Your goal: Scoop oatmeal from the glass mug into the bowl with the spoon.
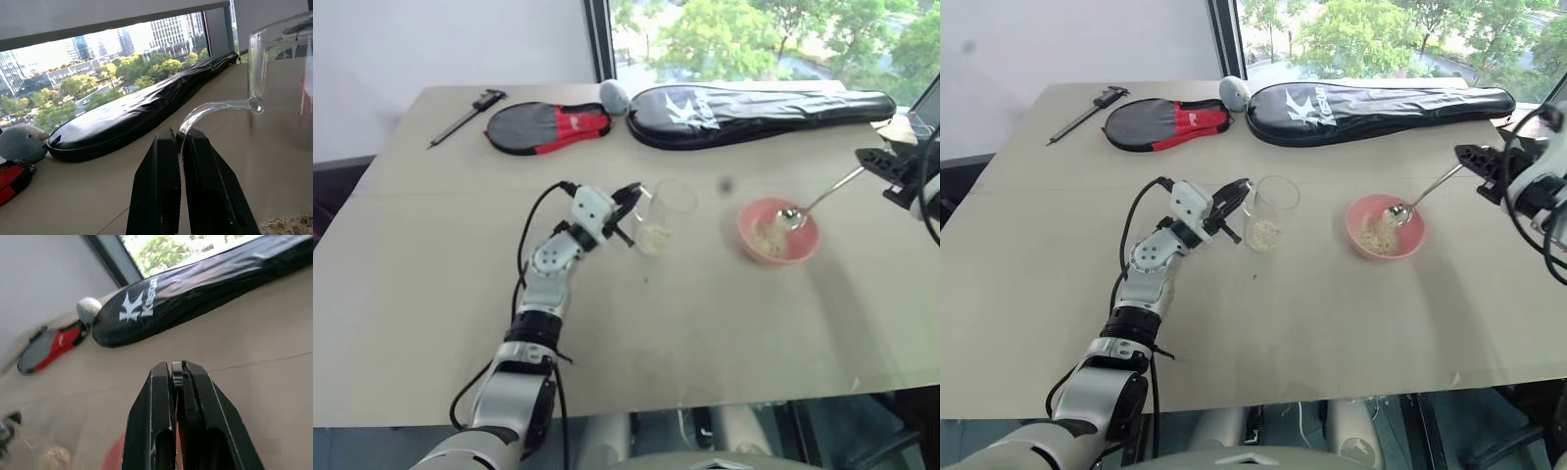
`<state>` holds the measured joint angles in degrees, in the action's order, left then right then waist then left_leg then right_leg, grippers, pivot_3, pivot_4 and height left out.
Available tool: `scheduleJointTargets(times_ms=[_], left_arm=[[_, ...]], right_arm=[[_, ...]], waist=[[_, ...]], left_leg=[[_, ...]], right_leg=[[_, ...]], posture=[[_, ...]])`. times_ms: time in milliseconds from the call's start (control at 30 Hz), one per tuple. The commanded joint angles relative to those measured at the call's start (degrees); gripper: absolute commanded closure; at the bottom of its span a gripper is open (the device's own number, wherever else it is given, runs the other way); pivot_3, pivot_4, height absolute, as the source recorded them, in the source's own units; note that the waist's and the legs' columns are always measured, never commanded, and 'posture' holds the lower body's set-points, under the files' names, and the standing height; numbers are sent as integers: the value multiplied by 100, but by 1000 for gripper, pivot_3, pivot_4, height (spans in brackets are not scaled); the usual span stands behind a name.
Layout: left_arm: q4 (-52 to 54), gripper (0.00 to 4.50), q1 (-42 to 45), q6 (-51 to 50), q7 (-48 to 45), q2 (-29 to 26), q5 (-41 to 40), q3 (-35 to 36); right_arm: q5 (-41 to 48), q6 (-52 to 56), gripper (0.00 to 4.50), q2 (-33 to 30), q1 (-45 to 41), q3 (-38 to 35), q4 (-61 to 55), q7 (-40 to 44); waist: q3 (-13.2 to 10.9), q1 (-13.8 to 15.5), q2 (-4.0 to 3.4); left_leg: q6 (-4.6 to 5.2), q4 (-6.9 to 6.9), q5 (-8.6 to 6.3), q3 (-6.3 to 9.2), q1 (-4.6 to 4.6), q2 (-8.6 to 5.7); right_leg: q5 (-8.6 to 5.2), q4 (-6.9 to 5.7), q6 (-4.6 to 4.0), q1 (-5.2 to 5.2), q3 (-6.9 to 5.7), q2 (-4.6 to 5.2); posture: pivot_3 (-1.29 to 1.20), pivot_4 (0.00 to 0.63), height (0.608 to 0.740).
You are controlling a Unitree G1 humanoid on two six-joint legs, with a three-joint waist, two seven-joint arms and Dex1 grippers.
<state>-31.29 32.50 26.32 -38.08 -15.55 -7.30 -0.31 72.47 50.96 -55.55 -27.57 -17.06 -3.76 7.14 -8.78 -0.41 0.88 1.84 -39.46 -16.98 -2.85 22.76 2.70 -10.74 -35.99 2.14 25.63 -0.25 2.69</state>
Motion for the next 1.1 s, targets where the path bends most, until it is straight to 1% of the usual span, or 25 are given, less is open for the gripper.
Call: scheduleJointTargets(times_ms=[33, 200, 333, 400, 533, 600, 633, 700, 767, 833, 967, 1100], left_arm=[[383, 4409, -109, -113, -24, 14, -126, 12], [504, 4409, -174, -200, 11, 31, -124, -7], [554, 4409, -222, -223, 37, 47, -112, -14], [576, 4409, -258, -232, 58, 58, -115, -13], [660, 4409, -335, -352, 74, 105, -230, 28], [755, 4409, -390, -504, 44, 179, -434, 94], [793, 4409, -407, -554, 39, 208, -509, 119], [844, 4409, -436, -556, 103, 226, -480, 131], [869, 4409, -474, -547, 114, 241, -461, 126], [867, 4409, -514, -505, 117, 256, -439, 120], [921, 4409, -599, -420, 151, 298, -423, 103], [1033, 4409, -688, -355, 173, 353, -445, 101]], right_arm=[[-1067, -417, 4500, -310, -152, 340, -673, 888], [-2533, -1022, 4500, -669, -271, 995, -1145, 1877], [-2808, -1001, 4500, -533, -321, 920, -1120, 2142], [-2515, -691, 4500, -192, -436, 551, -848, 1895], [-1376, 128, 4500, 689, -1063, -302, -425, 1016], [-616, 507, 4500, 1092, -1473, -553, -384, 518], [-375, 619, 4500, 1222, -1604, -624, -375, 344], [385, 829, 4500, 1564, -1904, -745, -313, -203], [1174, 893, 4500, 1902, -2058, -771, -342, -801], [1580, 921, 4500, 2078, -2022, -671, -463, -1134], [1877, 841, 4500, 2394, -1812, -351, -694, -1590], [1659, 808, 4500, 2690, -1597, 137, -995, -1633]], waist=[[0, 3, 0], [0, 25, 1], [0, 56, 1], [0, 60, 2], [0, 84, 1], [0, 92, 0], [0, 98, 0], [1, 89, -1], [1, 104, -1], [1, 114, -1], [2, 111, -3], [2, 96, -3]], left_leg=[[0, 0, 0, 0, 0, 0], [0, -1, 0, 0, 0, -1], [-1, -1, 0, -2, 0, -2], [-2, -1, 1, -2, -1, -2], [-3, -4, 2, -5, -2, -2], [-3, -4, 2, -3, -3, -1], [-3, -4, 2, -3, -4, -1], [-3, -3, 2, -1, -3, 0], [-3, -3, 2, 0, -2, 1], [-2, -3, 2, 2, -1, 2], [-2, -3, 1, -1, 2, 0], [-1, -3, 1, -1, -1, 0]], right_leg=[[0, 2, 0, 0, -1, 0], [0, 3, 0, -1, -1, 0], [0, 5, 0, 0, -1, 0], [0, 5, 0, -1, -1, 0], [1, 2, 0, -1, 1, 0], [1, -1, -1, -1, 1, -1], [1, -2, -1, -1, 1, -2], [1, -3, -1, -1, 0, -3], [1, -5, -1, -1, -1, -3], [1, -4, -1, -1, -3, -3], [1, -1, -1, -2, -2, 1], [1, -6, -1, -1, -2, 1]], posture=[[0, 150, 740], [0, 150, 740], [0, 150, 740], [0, 150, 740], [0, 150, 740], [0, 150, 740], [0, 150, 740], [0, 150, 740], [0, 150, 740], [0, 150, 740], [0, 150, 740], [0, 150, 740]])
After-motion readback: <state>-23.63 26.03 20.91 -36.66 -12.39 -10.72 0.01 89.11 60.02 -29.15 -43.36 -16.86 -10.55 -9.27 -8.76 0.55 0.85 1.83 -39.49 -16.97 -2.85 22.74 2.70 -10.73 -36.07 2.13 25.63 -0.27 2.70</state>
